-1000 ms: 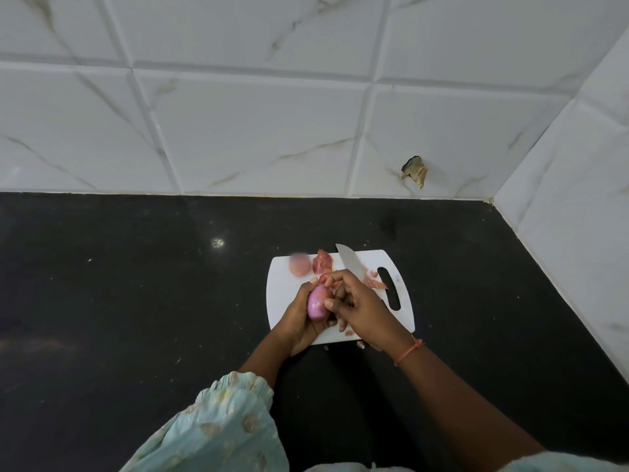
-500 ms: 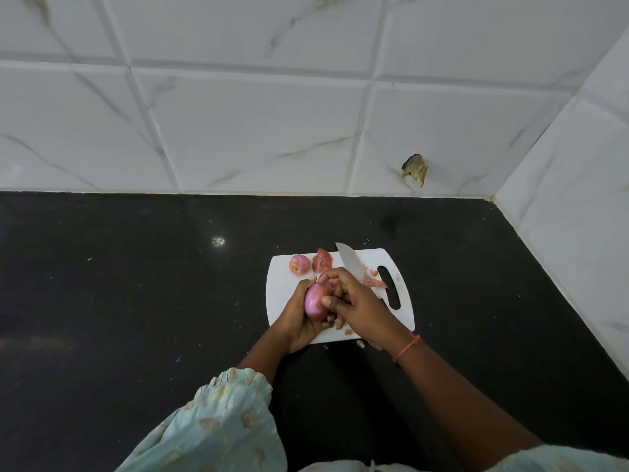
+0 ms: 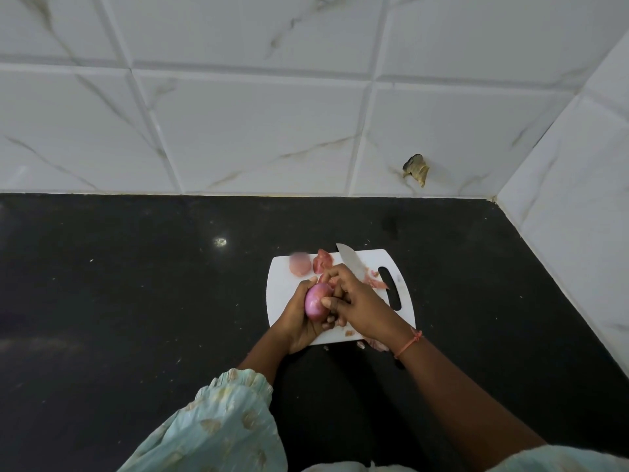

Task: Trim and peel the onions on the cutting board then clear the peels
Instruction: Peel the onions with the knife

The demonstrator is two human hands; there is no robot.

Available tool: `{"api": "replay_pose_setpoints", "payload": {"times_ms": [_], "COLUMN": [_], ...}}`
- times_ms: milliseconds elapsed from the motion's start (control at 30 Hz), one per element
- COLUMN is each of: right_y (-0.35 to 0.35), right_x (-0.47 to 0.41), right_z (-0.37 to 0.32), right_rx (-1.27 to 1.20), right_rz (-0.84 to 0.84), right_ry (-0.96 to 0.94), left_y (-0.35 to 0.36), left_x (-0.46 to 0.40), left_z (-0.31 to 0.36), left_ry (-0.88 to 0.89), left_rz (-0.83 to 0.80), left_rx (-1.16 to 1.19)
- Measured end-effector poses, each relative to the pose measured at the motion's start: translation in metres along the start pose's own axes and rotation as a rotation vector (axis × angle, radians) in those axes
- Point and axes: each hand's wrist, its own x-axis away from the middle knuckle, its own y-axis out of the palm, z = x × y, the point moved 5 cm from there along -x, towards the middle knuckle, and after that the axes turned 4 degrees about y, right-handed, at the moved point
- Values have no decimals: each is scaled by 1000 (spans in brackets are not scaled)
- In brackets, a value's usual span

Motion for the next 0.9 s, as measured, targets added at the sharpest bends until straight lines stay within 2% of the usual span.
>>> {"api": "replay_pose_setpoints", "payload": {"times_ms": [333,533,733,900], "right_y": [1,-4,0,-2], "right_x": [2,2,2,2], "right_z": [-1,-4,-6,-7], "right_rx": [2,85,130,163], "right_rz": [23,-46,-28,-75], "right_ry": [11,16,7,17], "left_y": [3,6,4,3], "left_x": [3,4,5,4], "left_z": [3,4,4,3], "left_ry": [-2,2,-10,-15], "left_rz": [-1,-6,20,27], "left_rx": [1,-47,-1,-15]}}
